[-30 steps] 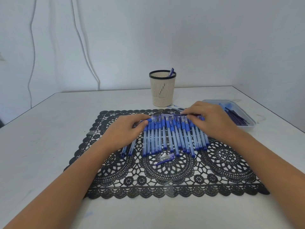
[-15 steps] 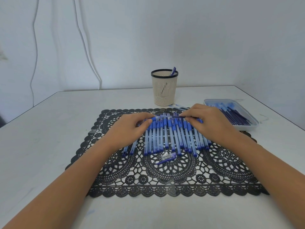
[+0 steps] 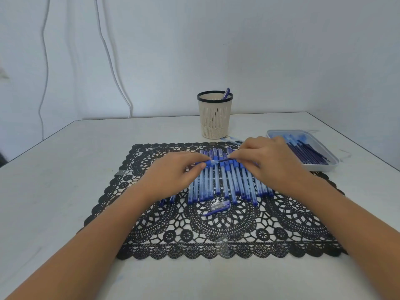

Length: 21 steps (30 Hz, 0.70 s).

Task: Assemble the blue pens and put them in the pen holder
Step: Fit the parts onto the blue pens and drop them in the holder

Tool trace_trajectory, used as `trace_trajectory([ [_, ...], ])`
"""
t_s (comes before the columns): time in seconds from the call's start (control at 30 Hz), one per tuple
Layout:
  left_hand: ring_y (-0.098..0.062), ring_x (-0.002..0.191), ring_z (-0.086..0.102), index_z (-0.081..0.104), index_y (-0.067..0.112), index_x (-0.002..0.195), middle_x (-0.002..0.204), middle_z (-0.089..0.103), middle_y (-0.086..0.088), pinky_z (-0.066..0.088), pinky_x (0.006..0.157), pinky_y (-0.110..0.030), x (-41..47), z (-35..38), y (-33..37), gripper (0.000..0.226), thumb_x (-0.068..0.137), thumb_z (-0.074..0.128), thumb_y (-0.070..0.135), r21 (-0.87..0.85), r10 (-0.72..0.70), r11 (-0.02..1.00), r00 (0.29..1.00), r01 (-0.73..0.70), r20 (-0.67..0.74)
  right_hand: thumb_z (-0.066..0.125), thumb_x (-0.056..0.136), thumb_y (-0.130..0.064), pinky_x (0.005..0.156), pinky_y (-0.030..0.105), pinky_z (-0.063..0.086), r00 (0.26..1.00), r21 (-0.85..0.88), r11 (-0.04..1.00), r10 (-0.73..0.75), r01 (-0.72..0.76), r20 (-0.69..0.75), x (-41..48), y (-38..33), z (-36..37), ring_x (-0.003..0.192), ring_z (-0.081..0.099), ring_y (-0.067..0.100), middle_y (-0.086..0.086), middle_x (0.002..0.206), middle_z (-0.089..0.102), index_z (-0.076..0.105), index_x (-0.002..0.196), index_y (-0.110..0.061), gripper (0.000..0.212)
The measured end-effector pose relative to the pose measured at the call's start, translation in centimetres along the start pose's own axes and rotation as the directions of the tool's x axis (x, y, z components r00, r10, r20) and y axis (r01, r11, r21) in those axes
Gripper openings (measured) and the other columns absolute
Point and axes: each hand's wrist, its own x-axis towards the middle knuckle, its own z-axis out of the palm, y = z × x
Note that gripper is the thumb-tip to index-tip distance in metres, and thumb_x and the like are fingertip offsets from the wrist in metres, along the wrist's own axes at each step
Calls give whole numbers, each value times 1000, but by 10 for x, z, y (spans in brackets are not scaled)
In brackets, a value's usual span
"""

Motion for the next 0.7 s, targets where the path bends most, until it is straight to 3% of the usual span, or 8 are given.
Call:
trace_trajectory([
  [0.13, 20, 66, 46, 61, 27, 118, 70, 46, 34, 29, 58, -11, 1, 1, 6, 28, 94, 47, 31, -34, -3, 999, 1000, 2, -15, 41, 85, -44, 76, 43, 41, 1000, -67, 998, -6, 7, 20, 1, -13, 0, 83, 65, 17, -9, 92, 69, 66, 112, -26, 41],
  [0.2, 17, 65, 48, 62, 27, 117, 68, 48, 34, 31, 59, -12, 0, -1, 4, 27, 94, 47, 32, -85, -40, 996, 999, 38, -28, 40, 86, -51, 87, 47, 41, 995, 19, 996, 92, -93, 39, 1, -14, -4, 94, 62, 16, -9, 99, 66, 59, 120, -27, 47],
  [0.27, 18, 67, 49, 61, 29, 117, 76, 53, 32, 34, 63, -14, 0, -2, 1, 27, 94, 47, 33, -127, -75, 989, 997, 70, -34, 47, 88, -45, 91, 48, 42, 973, 177, 957, 224, -231, 56, 1, -11, -9, 95, 59, 12, -12, 96, 61, 56, 117, -26, 36],
  [0.37, 16, 67, 50, 61, 32, 115, 77, 56, 27, 34, 63, -15, 0, -3, 0, 25, 94, 47, 34, -153, -106, 983, 994, 99, -35, 55, 90, -22, 81, 22, 43, 946, 351, 880, 315, -319, 69, 1, -8, -12, 82, 55, 0, -18, 84, 56, 52, 97, -26, 8],
  [0.47, 8, 67, 52, 61, 33, 114, 79, 62, 20, 37, 63, -16, 0, -2, 2, 25, 93, 48, 34, -159, -92, 983, 996, 88, -17, 56, 90, -14, 69, 1, 36, 933, 454, 816, 333, -357, 135, 3, -13, -14, 77, 54, -4, -15, 81, 58, 55, 86, -25, 11],
  [0.57, 10, 71, 53, 62, 31, 115, 83, 60, 26, 37, 64, -11, 0, 0, 7, 26, 93, 48, 34, -157, -50, 987, 999, 48, -12, 62, 86, -18, 68, -3, 34, 935, 539, 765, 306, -354, 180, 4, -20, -11, 80, 56, -5, -14, 85, 63, 59, 84, -34, 16],
  [0.7, 13, 67, 52, 63, 29, 113, 72, 56, 27, 34, 60, -7, 0, 1, 11, 24, 93, 50, 31, -180, -39, 983, 999, 34, -24, 66, 82, -30, 69, 4, 39, 919, 599, 698, 262, -392, 296, 3, -28, -8, 81, 57, -6, -18, 94, 61, 53, 105, -50, 33],
])
